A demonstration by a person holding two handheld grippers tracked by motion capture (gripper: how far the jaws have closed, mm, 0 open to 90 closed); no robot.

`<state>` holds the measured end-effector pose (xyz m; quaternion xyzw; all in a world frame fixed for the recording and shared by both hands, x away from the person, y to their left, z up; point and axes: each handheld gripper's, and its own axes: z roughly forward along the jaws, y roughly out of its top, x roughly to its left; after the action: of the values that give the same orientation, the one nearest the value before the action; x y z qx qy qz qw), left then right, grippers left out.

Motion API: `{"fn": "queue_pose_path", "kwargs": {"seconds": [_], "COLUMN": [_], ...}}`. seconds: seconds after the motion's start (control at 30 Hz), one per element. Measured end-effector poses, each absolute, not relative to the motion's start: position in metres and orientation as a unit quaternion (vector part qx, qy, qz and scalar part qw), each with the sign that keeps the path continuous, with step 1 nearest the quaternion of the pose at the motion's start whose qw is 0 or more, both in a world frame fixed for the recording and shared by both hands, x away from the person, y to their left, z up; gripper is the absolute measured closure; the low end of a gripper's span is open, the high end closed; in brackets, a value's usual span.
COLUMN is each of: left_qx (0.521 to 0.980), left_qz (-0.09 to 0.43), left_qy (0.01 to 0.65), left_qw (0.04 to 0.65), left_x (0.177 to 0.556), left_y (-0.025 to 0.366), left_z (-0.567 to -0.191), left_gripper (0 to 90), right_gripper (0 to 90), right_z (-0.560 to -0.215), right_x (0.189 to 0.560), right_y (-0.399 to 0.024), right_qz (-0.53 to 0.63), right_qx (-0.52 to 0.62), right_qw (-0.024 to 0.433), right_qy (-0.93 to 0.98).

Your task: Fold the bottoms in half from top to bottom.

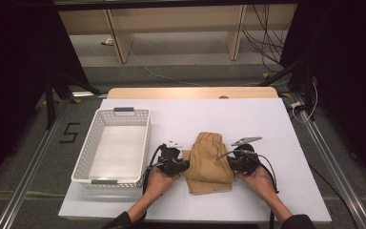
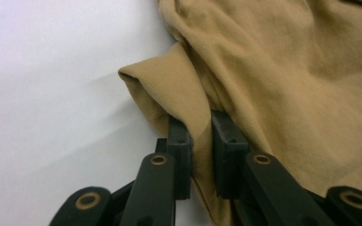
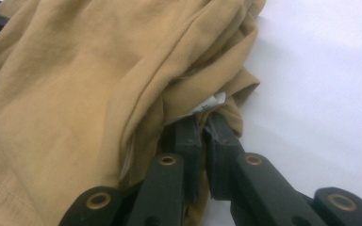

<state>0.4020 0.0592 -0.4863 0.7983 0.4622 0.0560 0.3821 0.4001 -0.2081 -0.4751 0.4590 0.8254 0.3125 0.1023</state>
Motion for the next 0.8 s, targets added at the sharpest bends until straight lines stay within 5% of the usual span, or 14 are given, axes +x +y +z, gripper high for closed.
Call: {"fn": "queue_pose_path", "kwargs": {"seconds": [0.4, 0.8], "left_qx": [0.792, 0.766], "left_qz": [0.063, 0.094], "left_qy": [0.468, 0.494], "left_qw": [0.386, 0.401], "left_x": [0.416, 0.415], "left_y": [0.059, 0.066], "left_z": [-0.487, -0.462], "left_gripper": [78.8, 50.9], "right_gripper": [84.1, 42.9], "right_z": [-0.476, -0.445], "right_x": [0.419, 0.423], "right_y": [-0.208, -0.248], "right_qz": [0.313, 0.352], "right_qx": [0.461, 0.528], "right_qw": [0.11, 0.14], "right_qy": [0.823, 0.76]}}
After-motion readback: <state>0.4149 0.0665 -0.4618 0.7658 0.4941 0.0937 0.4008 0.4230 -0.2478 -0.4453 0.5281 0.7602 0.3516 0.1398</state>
